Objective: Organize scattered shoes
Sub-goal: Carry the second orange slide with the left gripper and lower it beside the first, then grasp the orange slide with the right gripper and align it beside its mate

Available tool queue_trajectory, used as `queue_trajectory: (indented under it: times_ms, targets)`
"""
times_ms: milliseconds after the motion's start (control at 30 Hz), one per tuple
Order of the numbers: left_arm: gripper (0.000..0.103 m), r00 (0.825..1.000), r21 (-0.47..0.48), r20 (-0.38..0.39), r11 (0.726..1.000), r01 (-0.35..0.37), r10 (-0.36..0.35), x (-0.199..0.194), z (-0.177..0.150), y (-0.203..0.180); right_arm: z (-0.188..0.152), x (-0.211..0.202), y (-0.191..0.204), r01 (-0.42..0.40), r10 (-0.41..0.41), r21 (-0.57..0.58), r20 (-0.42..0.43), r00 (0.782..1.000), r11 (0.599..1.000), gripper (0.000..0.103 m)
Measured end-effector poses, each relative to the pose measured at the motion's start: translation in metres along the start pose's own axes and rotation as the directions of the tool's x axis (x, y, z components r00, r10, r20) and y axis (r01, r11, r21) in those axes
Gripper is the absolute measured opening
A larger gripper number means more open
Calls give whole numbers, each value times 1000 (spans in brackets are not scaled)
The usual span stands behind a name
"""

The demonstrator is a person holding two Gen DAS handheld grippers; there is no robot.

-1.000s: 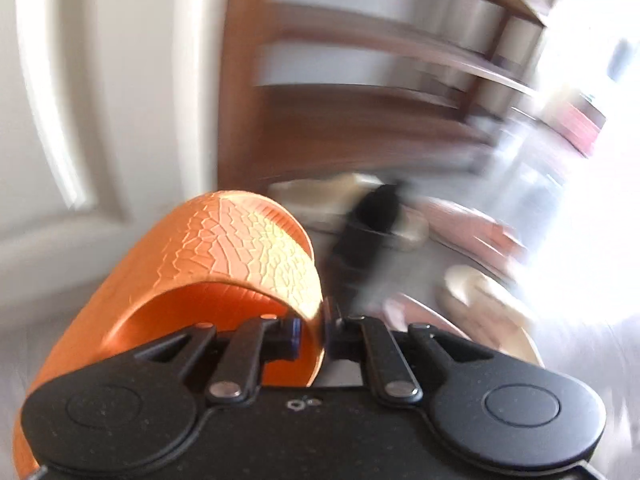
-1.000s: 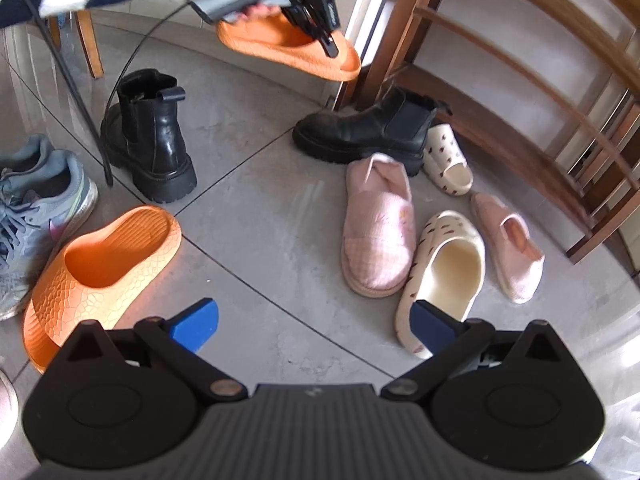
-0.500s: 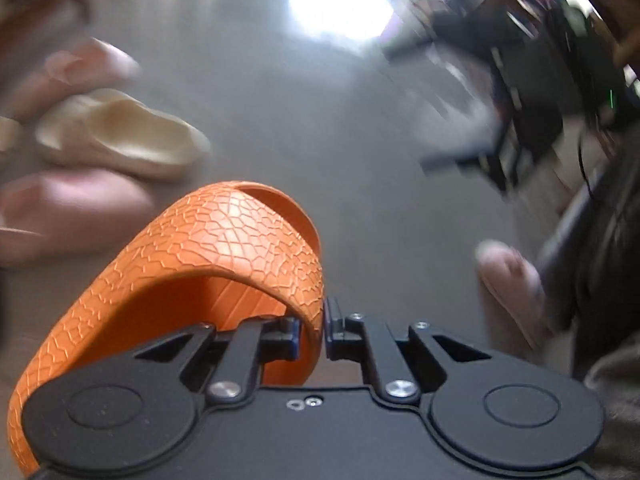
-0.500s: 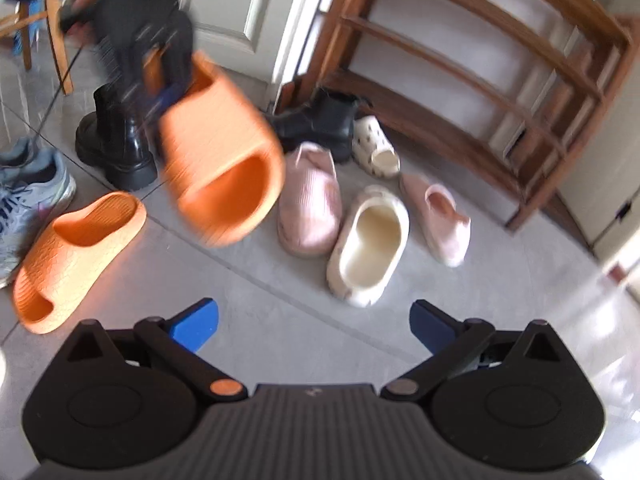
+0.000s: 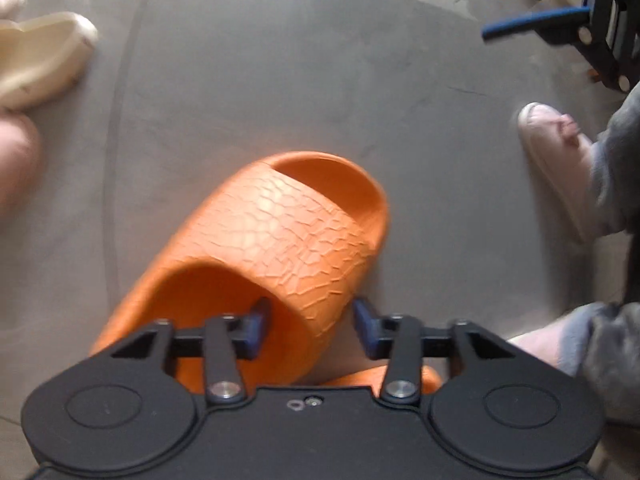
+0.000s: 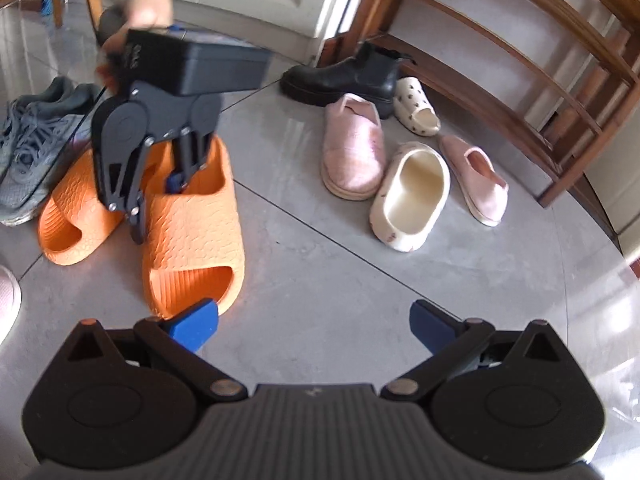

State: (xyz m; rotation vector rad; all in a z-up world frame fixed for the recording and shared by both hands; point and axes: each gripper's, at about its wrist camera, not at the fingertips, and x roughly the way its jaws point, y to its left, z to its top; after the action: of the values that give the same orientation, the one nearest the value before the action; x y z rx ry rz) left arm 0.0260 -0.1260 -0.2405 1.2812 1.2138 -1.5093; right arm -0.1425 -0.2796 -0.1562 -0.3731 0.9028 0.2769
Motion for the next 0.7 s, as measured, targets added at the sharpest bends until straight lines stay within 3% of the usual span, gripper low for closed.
queue_trajectory:
  times_ms: [167, 233, 300, 333, 400, 433, 533, 567, 600, 633, 700]
  targets:
    - [61, 998, -55, 13, 997, -61, 62, -36, -15, 8, 13, 9, 7, -74, 80, -130, 39, 996, 989, 103]
    - [64, 997, -106, 31, 992, -71, 75, -54, -28, 6, 21, 14, 10, -123, 142, -241, 62, 988, 963, 103]
    - [64, 995, -141, 37, 986, -88, 94, -63, -34, 4, 32, 23, 13, -168, 205, -385, 58, 977, 908, 103]
    - [64, 991, -174, 46, 978, -116, 126, -65, -38, 0, 42, 31, 18, -222, 267, -497, 21, 963, 839, 103]
    - [65, 977, -310, 71, 935, -170, 201, -71, -48, -12, 54, 42, 29, -271, 348, -674, -23, 937, 687, 103]
    - [65, 973, -372, 79, 912, -174, 218, -72, -53, -17, 57, 45, 32, -277, 370, -723, -32, 928, 633, 103]
    - [65, 967, -537, 94, 830, -152, 238, -67, -71, -30, 71, 63, 45, -324, 464, -859, -118, 878, 396, 103]
    - [65, 964, -594, 88, 790, -150, 249, -62, -79, -38, 77, 73, 49, -363, 492, -880, -180, 852, 307, 102]
    - [65, 963, -620, 84, 770, -149, 255, -60, -82, -42, 83, 84, 53, -409, 506, -882, -250, 825, 232, 102]
    - [65, 962, -643, 82, 752, -148, 259, -58, -86, -46, 89, 95, 58, -453, 510, -875, -316, 800, 169, 102]
    - [65, 958, -716, 74, 683, -141, 275, -54, -100, -59, 96, 106, 61, -492, 500, -863, -378, 780, 116, 102]
